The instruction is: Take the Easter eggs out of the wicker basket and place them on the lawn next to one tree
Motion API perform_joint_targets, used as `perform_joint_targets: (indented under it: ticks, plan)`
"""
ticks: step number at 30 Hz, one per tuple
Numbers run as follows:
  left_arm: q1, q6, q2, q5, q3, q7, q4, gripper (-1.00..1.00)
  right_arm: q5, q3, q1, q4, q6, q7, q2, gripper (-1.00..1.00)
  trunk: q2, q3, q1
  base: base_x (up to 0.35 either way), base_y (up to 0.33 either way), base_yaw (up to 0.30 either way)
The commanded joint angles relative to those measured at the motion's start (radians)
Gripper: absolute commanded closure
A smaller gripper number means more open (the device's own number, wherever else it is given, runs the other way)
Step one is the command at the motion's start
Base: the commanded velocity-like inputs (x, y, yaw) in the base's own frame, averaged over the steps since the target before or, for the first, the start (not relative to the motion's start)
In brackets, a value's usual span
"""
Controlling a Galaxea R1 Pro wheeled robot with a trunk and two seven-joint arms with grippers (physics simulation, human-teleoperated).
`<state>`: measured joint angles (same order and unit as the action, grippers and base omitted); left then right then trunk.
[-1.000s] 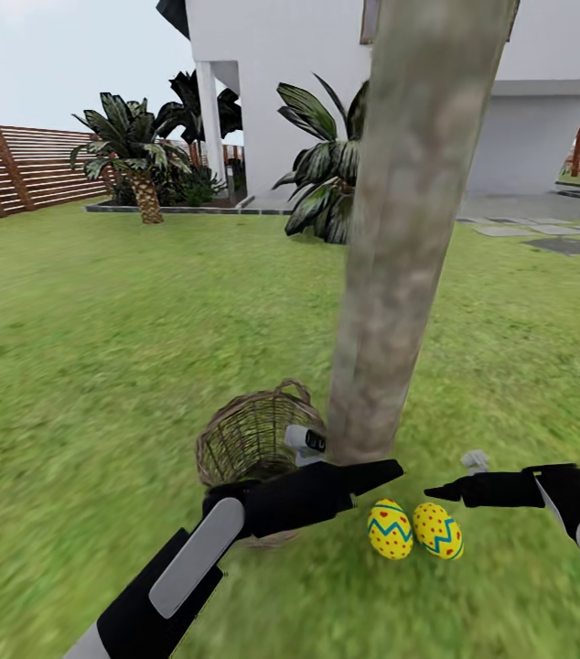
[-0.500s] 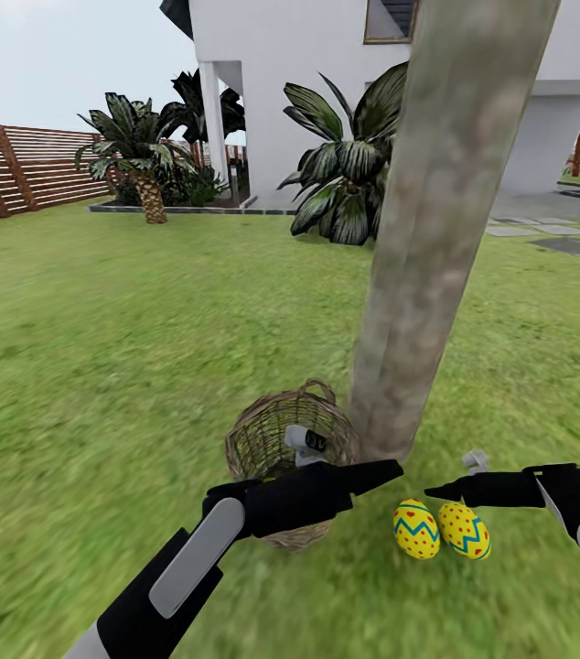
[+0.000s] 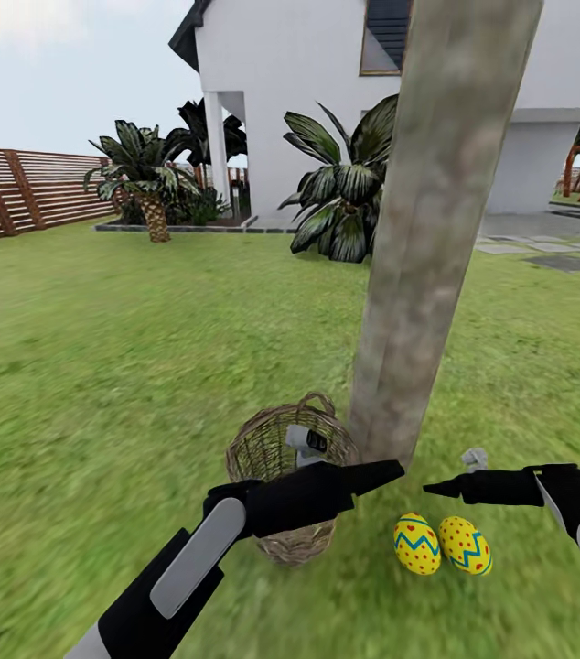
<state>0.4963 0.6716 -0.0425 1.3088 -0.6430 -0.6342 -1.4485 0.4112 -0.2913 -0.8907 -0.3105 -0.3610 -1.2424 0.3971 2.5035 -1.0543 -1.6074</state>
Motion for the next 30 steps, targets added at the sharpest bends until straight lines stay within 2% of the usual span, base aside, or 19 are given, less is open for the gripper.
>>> perform_joint_targets:
  ticks: [1,6,9,11,17,25,30]
  plan:
    - [0.001,0.007,0.0,0.008,0.0,0.001,0.0,-1.0,0.007,-0.008,-0.001,-0.001,-0.01,-0.005,-0.001,-1.0,0.0,0.003,0.001,0.0,0.0,0.0]
    - [0.002,0.038,-0.002,0.01,0.0,0.002,0.0,-1.0,0.008,-0.008,-0.001,-0.001,-0.01,-0.005,0.0,-1.0,-0.001,0.022,0.003,0.0,0.0,0.0]
    - [0.001,0.075,0.0,0.011,0.021,-0.002,0.002,-1.0,0.008,-0.008,-0.001,-0.001,-0.01,-0.005,0.0,-1.0,-0.002,0.034,0.004,-0.01,0.014,0.0]
    - [0.001,0.081,0.002,0.012,0.037,-0.004,0.002,-1.0,0.008,-0.008,-0.001,-0.001,-0.01,-0.005,0.0,-1.0,-0.002,0.042,0.005,-0.129,0.147,0.0]
    - [0.0,0.08,0.003,0.012,0.045,-0.008,0.002,-1.0,0.008,-0.008,-0.001,-0.001,-0.01,-0.004,-0.001,-1.0,-0.009,0.064,0.01,-0.198,0.201,0.0]
    - [-0.001,0.08,0.003,0.012,0.048,-0.012,0.004,-1.0,0.008,-0.008,-0.001,-0.001,-0.01,-0.001,-0.002,-1.0,-0.009,0.064,0.01,-0.031,0.041,0.0]
    - [-0.001,0.081,0.003,0.012,0.049,-0.012,0.006,-1.0,0.008,-0.008,-0.001,-0.001,-0.01,-0.002,-0.001,-1.0,-0.009,0.064,0.01,-0.001,0.254,0.0]
